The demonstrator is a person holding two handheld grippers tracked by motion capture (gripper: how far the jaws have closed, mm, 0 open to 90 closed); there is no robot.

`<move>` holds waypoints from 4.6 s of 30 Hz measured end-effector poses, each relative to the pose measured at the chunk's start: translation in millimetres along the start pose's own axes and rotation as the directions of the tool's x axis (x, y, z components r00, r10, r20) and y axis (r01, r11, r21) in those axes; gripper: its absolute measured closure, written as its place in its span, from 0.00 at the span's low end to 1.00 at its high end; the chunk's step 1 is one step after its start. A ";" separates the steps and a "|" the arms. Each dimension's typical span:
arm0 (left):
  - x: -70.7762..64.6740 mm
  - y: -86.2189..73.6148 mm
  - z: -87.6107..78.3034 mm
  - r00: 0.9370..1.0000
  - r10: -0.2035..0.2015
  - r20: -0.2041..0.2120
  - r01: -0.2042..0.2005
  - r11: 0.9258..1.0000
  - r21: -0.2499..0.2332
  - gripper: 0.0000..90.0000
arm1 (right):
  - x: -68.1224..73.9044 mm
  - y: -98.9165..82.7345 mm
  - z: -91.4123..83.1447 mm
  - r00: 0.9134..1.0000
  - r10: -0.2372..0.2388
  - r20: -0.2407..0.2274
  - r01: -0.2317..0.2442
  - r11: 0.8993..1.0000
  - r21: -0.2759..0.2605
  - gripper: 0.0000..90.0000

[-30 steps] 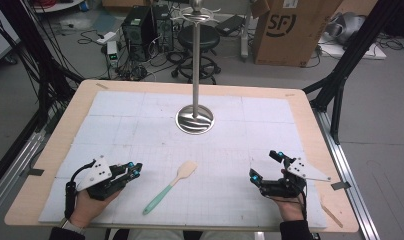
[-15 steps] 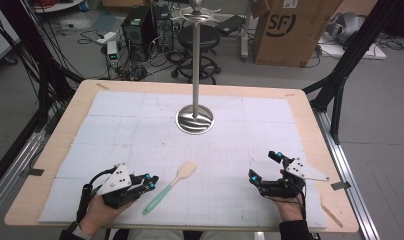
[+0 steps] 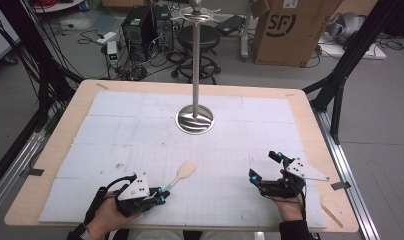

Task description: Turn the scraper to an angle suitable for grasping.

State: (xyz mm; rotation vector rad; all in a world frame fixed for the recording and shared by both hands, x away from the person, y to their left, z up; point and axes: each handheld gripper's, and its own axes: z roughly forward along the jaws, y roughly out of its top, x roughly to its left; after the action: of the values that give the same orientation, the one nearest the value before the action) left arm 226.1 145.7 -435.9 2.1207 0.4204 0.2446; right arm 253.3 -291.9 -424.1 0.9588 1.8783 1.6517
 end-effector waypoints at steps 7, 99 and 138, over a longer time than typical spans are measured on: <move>-1.9 0.0 4.3 1.000 0.001 0.009 -0.001 1.000 0.026 1.00 | -0.4 -0.2 0.3 1.000 0.001 0.004 -0.001 1.000 0.000 0.00; 53.5 21.8 46.8 0.968 -0.221 -0.122 0.237 0.962 0.139 1.00 | 4.0 0.9 0.8 0.999 -0.004 -0.046 0.003 1.000 -0.021 0.00; 36.1 2.0 8.8 0.981 -0.183 -0.058 0.191 0.963 0.190 1.00 | 0.2 -0.8 -1.7 0.999 0.006 -0.032 -0.006 1.000 -0.022 0.00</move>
State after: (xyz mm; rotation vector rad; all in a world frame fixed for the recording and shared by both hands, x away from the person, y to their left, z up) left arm 262.7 151.9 -438.6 2.2514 0.6889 0.1409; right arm 251.7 -293.0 -424.6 0.9348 1.8754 1.6980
